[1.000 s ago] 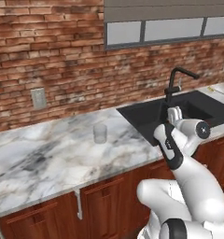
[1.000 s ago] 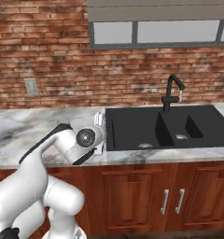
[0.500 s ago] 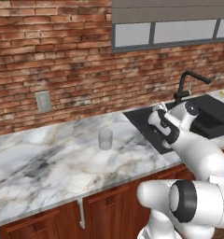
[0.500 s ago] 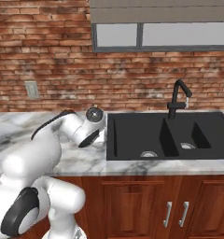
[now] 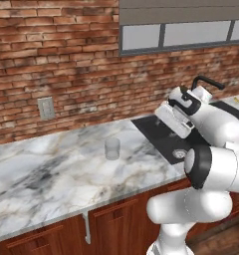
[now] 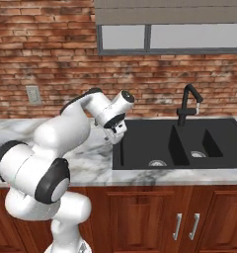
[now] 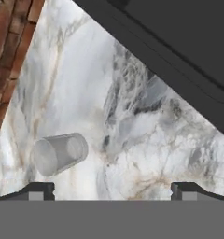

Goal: Move the glass cup from next to the sink to the open cabinet. Then, move the bowl with the carrot to the fridge to clear the area for faucet cleaning.

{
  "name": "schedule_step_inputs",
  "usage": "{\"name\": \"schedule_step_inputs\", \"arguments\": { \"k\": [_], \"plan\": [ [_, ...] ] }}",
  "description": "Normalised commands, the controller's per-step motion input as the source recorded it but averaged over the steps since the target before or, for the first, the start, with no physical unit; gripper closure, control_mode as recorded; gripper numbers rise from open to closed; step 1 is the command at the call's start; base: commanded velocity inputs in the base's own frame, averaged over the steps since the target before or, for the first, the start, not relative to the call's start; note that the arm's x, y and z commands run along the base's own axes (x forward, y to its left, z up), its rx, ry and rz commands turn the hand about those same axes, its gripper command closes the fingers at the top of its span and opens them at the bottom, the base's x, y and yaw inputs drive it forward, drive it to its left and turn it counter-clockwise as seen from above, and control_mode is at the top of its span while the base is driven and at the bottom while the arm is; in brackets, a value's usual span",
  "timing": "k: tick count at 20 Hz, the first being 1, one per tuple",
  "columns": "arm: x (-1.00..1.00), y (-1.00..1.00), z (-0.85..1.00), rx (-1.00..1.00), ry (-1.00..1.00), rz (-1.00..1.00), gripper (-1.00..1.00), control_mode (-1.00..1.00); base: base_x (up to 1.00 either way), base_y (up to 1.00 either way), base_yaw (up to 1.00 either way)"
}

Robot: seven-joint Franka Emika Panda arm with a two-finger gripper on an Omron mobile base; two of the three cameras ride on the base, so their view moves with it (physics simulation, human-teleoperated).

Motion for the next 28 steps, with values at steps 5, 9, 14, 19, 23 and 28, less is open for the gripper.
{"name": "schedule_step_inputs", "arguments": {
  "k": [5,9,14,19,23,28],
  "plan": [
    [-0.04,0.91,-0.08,-0.35,-0.06,0.46,-1.0,-1.0,0.0,0.0,0.0],
    [-0.1,1.0,-0.02,-0.41,-0.14,0.18,-1.0,-1.0,0.0,0.0,0.0],
    [-0.67,0.77,-0.38,-0.06,-0.06,0.14,-1.0,-1.0,0.0,0.0,0.0],
    [0.05,0.33,-0.01,-0.01,-0.02,0.0,-1.0,-1.0,0.0,0.0,0.0],
    [0.36,0.41,0.02,-0.09,-0.01,-0.01,-1.0,-1.0,0.0,0.0,0.0],
    [0.5,0.26,-0.01,-0.18,-0.05,0.0,-1.0,-1.0,0.0,0.0,0.0]
  ]
}}
